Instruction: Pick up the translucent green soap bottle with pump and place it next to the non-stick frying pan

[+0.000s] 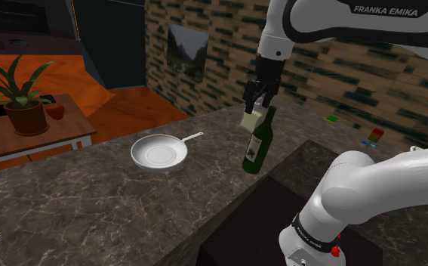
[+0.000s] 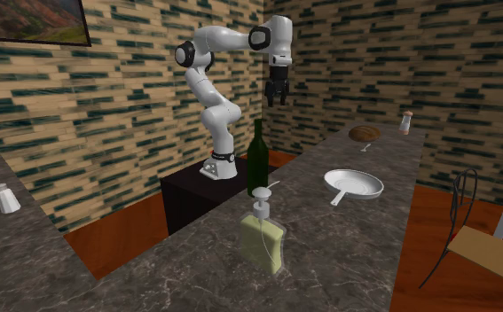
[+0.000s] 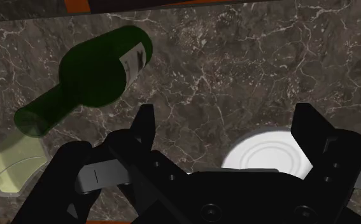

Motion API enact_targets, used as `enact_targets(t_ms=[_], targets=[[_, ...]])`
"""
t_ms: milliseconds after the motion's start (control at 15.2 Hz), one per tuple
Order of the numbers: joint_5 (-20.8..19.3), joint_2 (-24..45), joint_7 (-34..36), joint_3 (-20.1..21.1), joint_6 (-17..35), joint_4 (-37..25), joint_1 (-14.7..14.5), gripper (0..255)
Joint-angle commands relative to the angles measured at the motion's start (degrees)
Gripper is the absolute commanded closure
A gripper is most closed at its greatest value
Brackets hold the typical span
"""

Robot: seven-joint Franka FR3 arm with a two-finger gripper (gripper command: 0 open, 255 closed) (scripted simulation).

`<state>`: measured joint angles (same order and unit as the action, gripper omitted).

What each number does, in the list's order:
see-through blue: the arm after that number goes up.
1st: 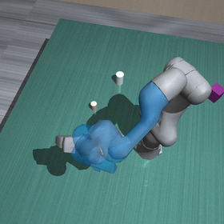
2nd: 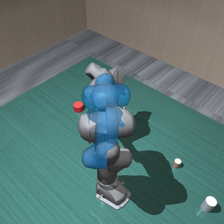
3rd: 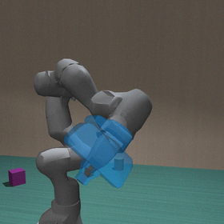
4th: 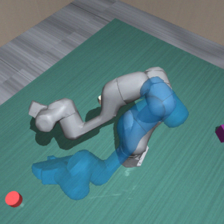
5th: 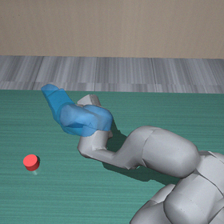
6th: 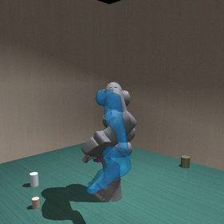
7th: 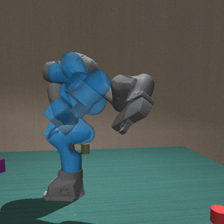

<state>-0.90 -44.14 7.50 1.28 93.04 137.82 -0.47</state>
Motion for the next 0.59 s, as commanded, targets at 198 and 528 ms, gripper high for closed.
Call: enact_targets(t_ms=[198, 528], targets=[[-2.61, 1.12, -3.73, -3.2, 3.71, 1.87, 1.38, 0], [-6.58, 4.65, -9.77, -8.67, 10.36, 3.52, 3.64, 0]])
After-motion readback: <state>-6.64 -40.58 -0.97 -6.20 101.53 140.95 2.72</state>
